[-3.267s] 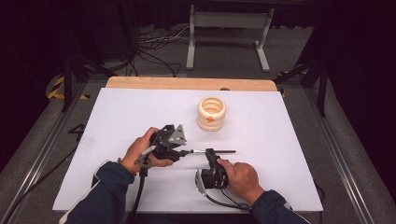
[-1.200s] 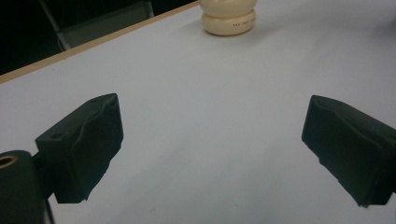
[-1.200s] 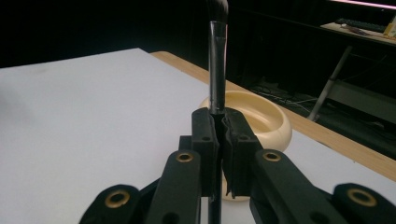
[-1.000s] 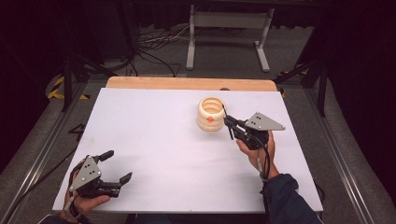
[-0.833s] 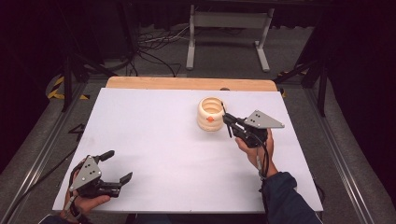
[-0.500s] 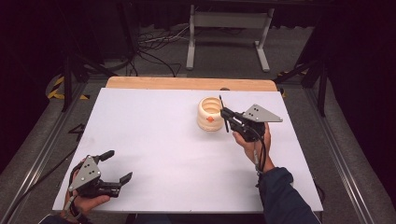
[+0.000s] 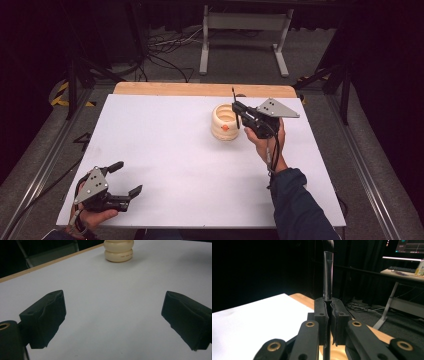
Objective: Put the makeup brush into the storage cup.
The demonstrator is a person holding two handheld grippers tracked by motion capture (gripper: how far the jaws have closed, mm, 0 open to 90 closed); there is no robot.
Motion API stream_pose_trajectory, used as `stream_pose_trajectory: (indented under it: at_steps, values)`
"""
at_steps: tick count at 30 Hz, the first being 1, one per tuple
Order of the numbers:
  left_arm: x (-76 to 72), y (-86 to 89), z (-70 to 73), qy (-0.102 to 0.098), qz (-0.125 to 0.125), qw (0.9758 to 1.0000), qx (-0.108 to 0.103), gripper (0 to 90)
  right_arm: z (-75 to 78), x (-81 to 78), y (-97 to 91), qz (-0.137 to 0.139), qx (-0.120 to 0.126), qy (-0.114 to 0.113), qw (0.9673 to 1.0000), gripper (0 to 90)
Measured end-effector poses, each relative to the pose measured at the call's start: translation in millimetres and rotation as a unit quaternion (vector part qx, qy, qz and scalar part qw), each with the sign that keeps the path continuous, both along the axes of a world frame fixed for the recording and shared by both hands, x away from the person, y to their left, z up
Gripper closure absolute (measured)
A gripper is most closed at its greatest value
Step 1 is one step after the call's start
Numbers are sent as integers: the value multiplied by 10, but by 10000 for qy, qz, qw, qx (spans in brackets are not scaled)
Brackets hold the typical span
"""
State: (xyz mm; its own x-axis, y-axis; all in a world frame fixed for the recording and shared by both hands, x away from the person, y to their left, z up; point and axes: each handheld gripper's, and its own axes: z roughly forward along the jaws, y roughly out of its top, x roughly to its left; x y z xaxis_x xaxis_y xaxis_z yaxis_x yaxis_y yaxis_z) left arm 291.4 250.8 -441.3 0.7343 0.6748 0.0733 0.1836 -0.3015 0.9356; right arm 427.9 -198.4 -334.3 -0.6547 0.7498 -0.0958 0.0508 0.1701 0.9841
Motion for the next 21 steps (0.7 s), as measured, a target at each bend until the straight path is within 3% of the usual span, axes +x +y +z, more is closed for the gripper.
stream_pose_trajectory:
  at_steps: [10,18,21]
  values:
    - [-4,19,7,-23,5,10000,-73,66,118,172,114,-50,85,-123,9999,851]
    - [-18,67,36,-93,30,9998,-159,66,116,308,168,-127,166,-116,9997,851]
    - [-27,74,42,-130,12,9997,-214,65,79,359,190,-158,77,-119,9998,851]
